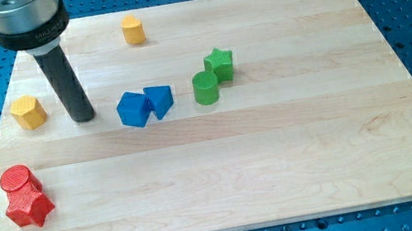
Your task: Push the heart into the hexagon
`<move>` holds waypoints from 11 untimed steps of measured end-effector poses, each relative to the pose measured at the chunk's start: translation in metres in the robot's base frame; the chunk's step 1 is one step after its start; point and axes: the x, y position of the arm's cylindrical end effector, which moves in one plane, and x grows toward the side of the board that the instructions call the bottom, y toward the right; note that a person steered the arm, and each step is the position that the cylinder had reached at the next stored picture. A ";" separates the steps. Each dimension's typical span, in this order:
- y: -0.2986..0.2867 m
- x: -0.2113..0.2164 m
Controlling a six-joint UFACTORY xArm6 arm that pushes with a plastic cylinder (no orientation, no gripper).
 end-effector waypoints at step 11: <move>-0.053 -0.127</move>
